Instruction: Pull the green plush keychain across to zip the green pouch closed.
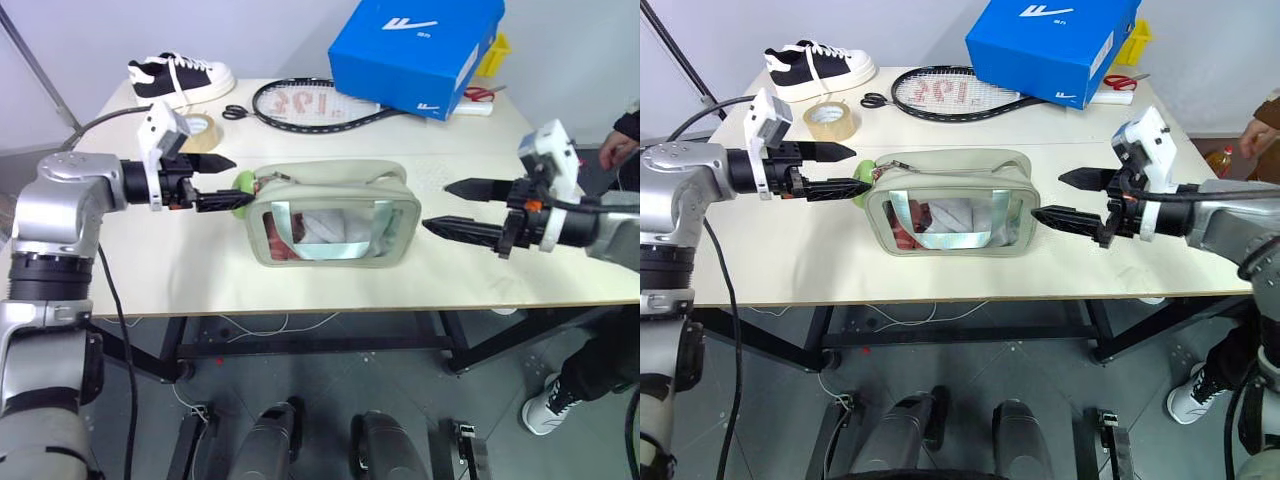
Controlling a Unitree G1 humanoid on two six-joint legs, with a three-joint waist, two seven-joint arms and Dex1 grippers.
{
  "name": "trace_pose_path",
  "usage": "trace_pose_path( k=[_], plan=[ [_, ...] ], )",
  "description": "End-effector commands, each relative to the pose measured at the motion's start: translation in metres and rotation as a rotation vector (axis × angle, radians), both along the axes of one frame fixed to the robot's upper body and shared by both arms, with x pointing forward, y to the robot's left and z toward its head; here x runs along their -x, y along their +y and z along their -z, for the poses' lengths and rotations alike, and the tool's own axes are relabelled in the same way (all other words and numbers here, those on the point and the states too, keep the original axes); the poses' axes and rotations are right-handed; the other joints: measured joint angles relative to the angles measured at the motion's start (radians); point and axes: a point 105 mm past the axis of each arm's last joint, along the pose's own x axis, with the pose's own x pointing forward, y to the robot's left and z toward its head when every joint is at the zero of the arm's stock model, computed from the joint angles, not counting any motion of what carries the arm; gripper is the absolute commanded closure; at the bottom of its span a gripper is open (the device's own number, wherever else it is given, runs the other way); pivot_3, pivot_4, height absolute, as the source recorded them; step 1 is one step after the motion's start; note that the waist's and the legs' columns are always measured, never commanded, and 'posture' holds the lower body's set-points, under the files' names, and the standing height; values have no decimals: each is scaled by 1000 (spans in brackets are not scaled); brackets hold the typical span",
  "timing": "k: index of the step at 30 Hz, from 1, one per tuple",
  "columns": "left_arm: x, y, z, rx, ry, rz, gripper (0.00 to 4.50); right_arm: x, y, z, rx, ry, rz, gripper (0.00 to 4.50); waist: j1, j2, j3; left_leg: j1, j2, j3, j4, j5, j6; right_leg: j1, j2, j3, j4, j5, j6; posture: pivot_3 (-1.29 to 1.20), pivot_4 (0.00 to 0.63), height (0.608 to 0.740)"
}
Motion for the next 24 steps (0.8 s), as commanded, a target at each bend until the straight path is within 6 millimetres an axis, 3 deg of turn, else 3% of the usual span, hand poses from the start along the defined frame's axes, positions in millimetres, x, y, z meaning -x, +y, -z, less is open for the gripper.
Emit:
trace_pose_path(
  k=[1, 5, 7, 13, 22, 24],
  plan=[
    [22, -6, -13, -15, -32, 68, 55, -16, 19, -16, 27, -105, -69, 0, -5, 0, 0, 0, 0, 0, 0, 0, 0, 0, 0, 0, 0, 0, 0, 0, 150, 740],
    [26, -11, -12, 5, -42, 50, 55, -36, 52, -17, 74, -150, -168, 0, -2, 1, 1, 0, 0, 1, 0, 0, 0, -1, 0, 0, 1, 0, 0, 0, 150, 740],
    [25, -11, -13, 21, -53, 24, 55, -42, 68, -7, 122, -151, -232, 0, 3, 1, 1, 0, 0, 1, 0, 0, 0, -1, 1, 0, 2, 1, 2, 0, 150, 740],
    [34, -9, -17, 44, -66, -9, 55, -60, 78, 19, 206, -136, -287, 0, 6, 0, 1, 1, -1, 2, 1, 0, 0, -1, 1, 1, 3, 3, 5, 0, 150, 740],
    [39, -3, -12, 47, -63, -62, 0, -68, 85, 14, 207, -169, -314, 4458, 3, 0, 1, 12, 1, 3, -2, -1, -3, 3, 2, 2, 4, 4, 6, 0, 150, 740],
    [38, -2, -13, 48, -70, -73, 0, -76, 86, 6, 217, -228, -278, 4458, 2, 0, 1, 13, 1, 3, -2, -1, -3, 3, 2, 2, 4, 4, 6, 0, 150, 740]
  ],
)
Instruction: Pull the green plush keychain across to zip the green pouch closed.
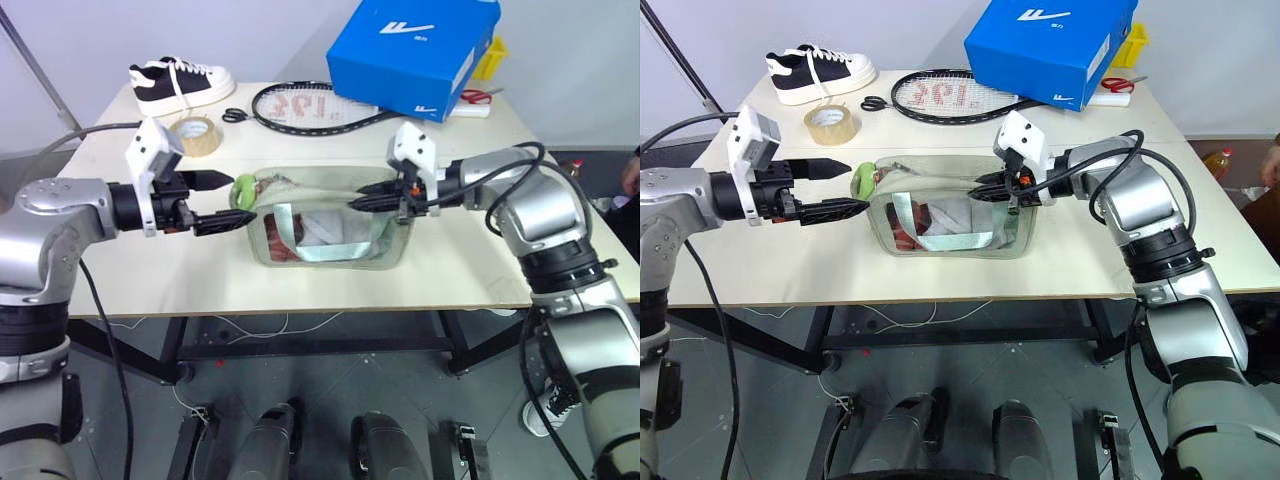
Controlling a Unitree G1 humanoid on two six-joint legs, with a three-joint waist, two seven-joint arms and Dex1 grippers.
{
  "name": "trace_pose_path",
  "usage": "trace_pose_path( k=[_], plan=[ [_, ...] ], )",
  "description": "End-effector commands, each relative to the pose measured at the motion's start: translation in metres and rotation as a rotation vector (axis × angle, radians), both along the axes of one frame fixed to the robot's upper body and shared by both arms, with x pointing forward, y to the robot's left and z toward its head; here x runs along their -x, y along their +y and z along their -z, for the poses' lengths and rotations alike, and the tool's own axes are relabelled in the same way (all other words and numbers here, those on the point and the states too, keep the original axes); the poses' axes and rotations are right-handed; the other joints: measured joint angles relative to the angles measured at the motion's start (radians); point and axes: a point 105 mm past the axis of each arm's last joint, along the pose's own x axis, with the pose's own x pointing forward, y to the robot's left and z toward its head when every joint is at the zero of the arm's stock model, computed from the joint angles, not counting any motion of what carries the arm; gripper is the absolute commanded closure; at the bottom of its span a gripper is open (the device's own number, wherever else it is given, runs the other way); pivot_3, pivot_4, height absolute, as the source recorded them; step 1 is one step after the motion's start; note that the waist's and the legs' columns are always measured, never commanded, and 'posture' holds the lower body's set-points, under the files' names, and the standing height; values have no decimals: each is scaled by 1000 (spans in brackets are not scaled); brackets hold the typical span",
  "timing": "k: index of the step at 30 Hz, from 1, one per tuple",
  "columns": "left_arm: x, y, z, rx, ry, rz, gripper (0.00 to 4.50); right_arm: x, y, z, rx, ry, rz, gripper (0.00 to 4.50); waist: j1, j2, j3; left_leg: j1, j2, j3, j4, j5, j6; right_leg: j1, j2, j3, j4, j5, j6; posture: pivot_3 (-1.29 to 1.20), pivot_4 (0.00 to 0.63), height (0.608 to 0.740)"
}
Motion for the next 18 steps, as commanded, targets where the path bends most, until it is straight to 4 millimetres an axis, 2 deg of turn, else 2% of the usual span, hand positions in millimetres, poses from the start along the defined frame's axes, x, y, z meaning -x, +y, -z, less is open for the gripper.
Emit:
trace_pose_path(
  k=[1, 3, 6, 10, 18],
  plan=[
    [2, 5, -17, 0, -68, -20, 0, -11, 4, -33, -21, -167, 29, 4458, -1, 0, 0, 0, 0, 0, 0, 0, 0, 0, 0, 0, 0, 0, 0, 0, 150, 740],
    [0, 8, -19, 0, -76, -34, 0, -21, 3, -43, 24, -304, 67, 4458, -1, 0, 0, 0, 0, 1, -1, 0, 0, -1, 0, 1, 0, 0, 0, 0, 150, 740],
    [-4, 12, -23, -5, -82, -48, 0, -34, 5, -54, 35, -411, 123, 4458, -1, 0, 0, 0, 0, 3, -3, 1, -1, -2, 0, 1, 0, 0, 0, 0, 150, 740],
    [-7, 9, -24, -13, -88, -31, 0, -42, 8, -48, 77, -480, 130, 4458, 3, 0, 0, 0, 0, 3, -4, 1, -2, -2, 2, 1, 0, 0, 0, 0, 150, 740],
    [-8, 5, -21, -13, -86, -17, 0, -36, 14, -25, 94, -406, 72, 4458, -1, 0, 0, 0, 1, 4, -11, 4, -6, -2, 3, 3, 1, 1, -1, 0, 150, 740]
  ],
)
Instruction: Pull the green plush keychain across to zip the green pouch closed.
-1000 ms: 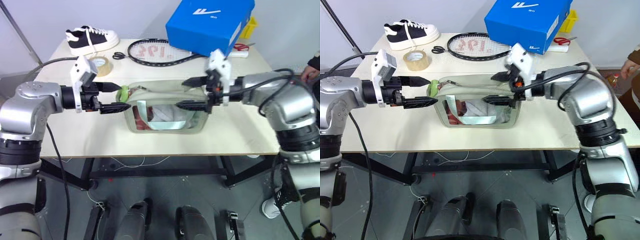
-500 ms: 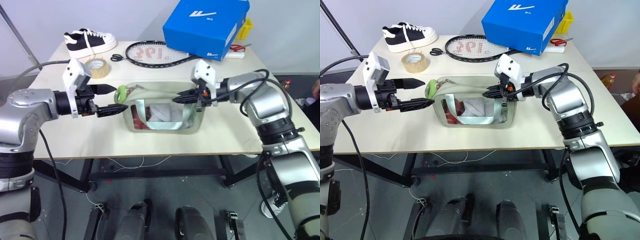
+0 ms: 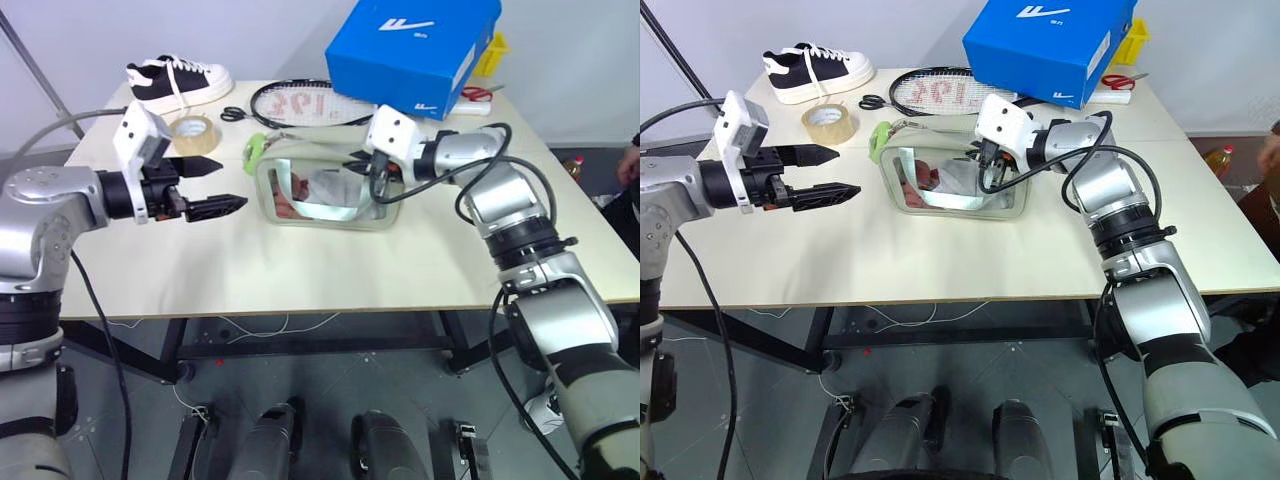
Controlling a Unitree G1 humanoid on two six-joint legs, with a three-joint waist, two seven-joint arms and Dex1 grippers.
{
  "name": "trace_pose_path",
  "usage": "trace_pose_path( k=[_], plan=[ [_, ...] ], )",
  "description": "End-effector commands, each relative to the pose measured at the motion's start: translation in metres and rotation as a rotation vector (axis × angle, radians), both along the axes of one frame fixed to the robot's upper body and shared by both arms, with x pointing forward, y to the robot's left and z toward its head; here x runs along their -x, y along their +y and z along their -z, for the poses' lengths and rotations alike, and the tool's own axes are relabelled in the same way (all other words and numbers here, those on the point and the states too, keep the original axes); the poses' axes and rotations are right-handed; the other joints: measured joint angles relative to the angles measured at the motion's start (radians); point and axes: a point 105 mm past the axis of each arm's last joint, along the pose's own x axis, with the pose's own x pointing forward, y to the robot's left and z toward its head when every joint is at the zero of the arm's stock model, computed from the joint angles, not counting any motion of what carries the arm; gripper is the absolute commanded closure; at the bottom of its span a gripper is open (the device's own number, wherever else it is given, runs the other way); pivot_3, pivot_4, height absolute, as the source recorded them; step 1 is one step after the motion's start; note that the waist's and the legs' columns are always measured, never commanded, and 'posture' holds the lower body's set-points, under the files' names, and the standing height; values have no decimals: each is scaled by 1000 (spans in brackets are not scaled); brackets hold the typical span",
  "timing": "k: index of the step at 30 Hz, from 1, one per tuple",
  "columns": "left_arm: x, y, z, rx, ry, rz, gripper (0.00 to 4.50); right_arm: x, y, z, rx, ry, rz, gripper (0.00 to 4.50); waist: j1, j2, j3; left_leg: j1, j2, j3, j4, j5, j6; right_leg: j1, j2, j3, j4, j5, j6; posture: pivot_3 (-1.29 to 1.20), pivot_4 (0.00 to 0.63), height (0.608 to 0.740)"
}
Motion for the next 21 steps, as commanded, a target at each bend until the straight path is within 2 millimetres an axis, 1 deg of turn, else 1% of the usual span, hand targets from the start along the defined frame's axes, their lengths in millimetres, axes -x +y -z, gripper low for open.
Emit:
trace_pose_path(
  k=[1, 6, 9, 12, 13, 15, 21],
  plan=[
    [3, -3, -15, -8, -64, 14, 0, 10, 6, -10, -14, -27, -59, 4458, -1, 0, 0, 0, 1, 0, 0, 0, 0, 0, 0, 0, 0, 0, 0, 0, 150, 740],
    [2, -2, -15, -4, -64, 11, 0, 14, 6, -16, -28, -30, -84, 4458, -4, 0, 0, 1, 1, 0, 0, 1, -1, -1, 0, 1, 2, 0, -1, 0, 150, 740],
    [2, -4, -14, -1, -64, 15, 0, 14, 6, -14, -25, -23, -88, 4458, -3, 0, 0, 1, 1, 0, 0, 1, -1, -1, 0, 1, 2, 0, -1, 0, 150, 740],
    [1, -5, -14, -1, -63, 18, 0, 11, 3, -10, -26, -13, -63, 3320, -3, 0, 0, 1, 1, 0, 0, 1, -1, -1, 0, 1, 3, 0, -1, 0, 150, 740],
    [1, -4, -14, 0, -63, 16, 0, 10, 2, -10, -22, -20, -56, 2813, -2, 0, 0, 1, 1, 0, 0, 1, -2, -1, 0, 1, 3, 0, -1, 0, 150, 740],
    [1, -1, -14, 2, -60, 4, 0, 13, -7, -16, -28, -28, -40, 1856, -2, 0, 0, 1, 1, 0, 0, 1, -2, -1, 0, 0, 3, 0, -1, 0, 150, 740],
    [-3, 8, -13, 11, -55, -32, 0, 31, -32, -39, -31, -71, 8, 1856, 5, 0, 0, 0, 1, 0, 0, 1, -2, -1, -1, 1, 3, 0, -1, 0, 150, 740]
  ],
)
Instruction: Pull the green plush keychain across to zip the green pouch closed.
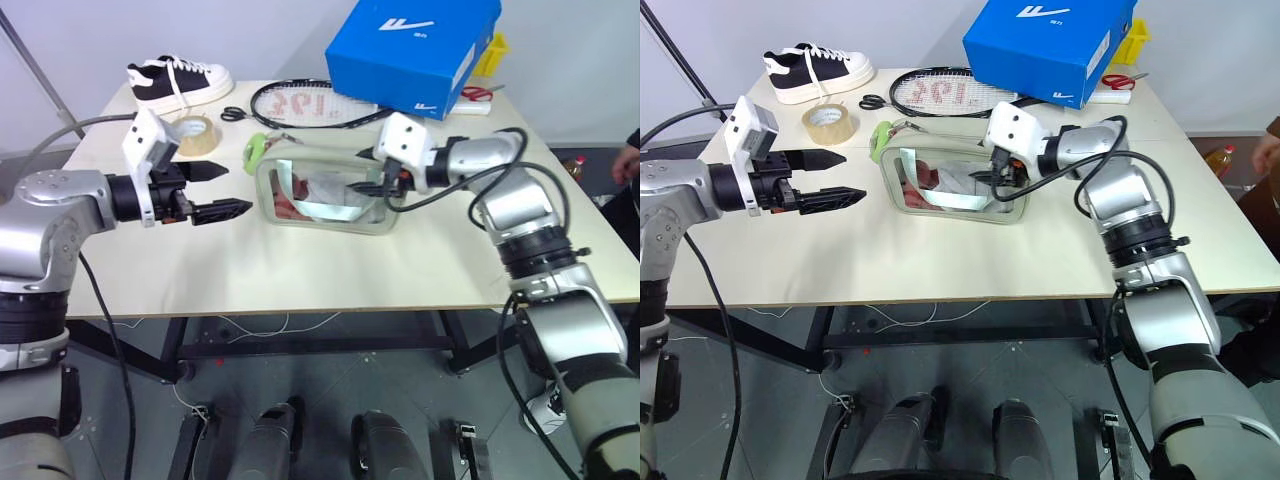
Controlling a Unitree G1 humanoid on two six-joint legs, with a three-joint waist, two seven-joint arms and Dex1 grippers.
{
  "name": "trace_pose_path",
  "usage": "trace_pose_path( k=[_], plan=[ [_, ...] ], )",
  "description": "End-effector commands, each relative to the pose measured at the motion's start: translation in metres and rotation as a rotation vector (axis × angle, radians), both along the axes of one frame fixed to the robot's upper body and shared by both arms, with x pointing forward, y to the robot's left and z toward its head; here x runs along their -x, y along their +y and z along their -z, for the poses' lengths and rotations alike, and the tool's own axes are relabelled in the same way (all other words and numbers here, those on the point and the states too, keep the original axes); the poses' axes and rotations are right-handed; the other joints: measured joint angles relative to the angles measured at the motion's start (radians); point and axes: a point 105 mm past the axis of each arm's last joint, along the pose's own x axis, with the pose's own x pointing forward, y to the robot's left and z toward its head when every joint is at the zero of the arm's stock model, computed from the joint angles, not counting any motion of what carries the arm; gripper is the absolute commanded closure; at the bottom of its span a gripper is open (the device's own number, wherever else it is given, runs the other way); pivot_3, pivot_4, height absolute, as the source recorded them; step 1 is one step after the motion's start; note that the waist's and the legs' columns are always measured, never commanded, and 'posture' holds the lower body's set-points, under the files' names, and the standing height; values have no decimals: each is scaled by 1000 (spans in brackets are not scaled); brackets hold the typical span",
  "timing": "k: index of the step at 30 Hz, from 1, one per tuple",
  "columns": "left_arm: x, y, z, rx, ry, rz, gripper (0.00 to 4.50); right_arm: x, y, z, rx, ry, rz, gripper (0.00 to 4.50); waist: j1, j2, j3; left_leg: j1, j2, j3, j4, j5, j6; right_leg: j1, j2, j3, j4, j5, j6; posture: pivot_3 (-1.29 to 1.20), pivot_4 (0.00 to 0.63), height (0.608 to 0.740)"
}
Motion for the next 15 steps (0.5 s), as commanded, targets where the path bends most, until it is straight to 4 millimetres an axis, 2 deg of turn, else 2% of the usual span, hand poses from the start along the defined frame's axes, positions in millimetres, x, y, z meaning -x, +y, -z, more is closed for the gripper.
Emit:
trace_pose_path(
  k=[1, 4, 7, 13, 15],
  plan=[
    [-2, 8, -16, 10, -66, -32, 0, 16, -11, -30, -34, -82, 7, 1856, 0, 0, 0, 0, 0, 0, 0, 0, 0, 0, 0, 0, 0, 0, 0, 0, 150, 740],
    [-7, 9, -16, 17, -70, -35, 0, 19, -13, -27, -32, -69, 21, 1856, -2, 0, 0, 1, 0, 0, 0, 0, 0, 0, 0, 0, 0, 0, 0, 0, 150, 740],
    [-16, 5, -19, 35, -79, -32, 0, 17, -14, -14, -22, -43, 31, 1856, -2, 0, 0, 1, 0, 0, 0, 0, 0, 1, 0, 0, 0, 0, 0, 0, 150, 740],
    [-33, -9, -24, 53, -113, -1, 0, 6, -5, -2, -16, -33, 32, 1856, -2, 0, 0, 1, 0, 1, 0, 1, 2, 1, 0, 0, 0, 0, 0, 0, 150, 740],
    [-35, -13, -27, 55, -123, 14, 0, 4, -6, 1, -8, -32, 30, 2407, -2, 0, 0, 0, 0, 1, 0, 1, 2, 1, 0, 0, 0, 0, 0, 0, 150, 740]
  ],
)
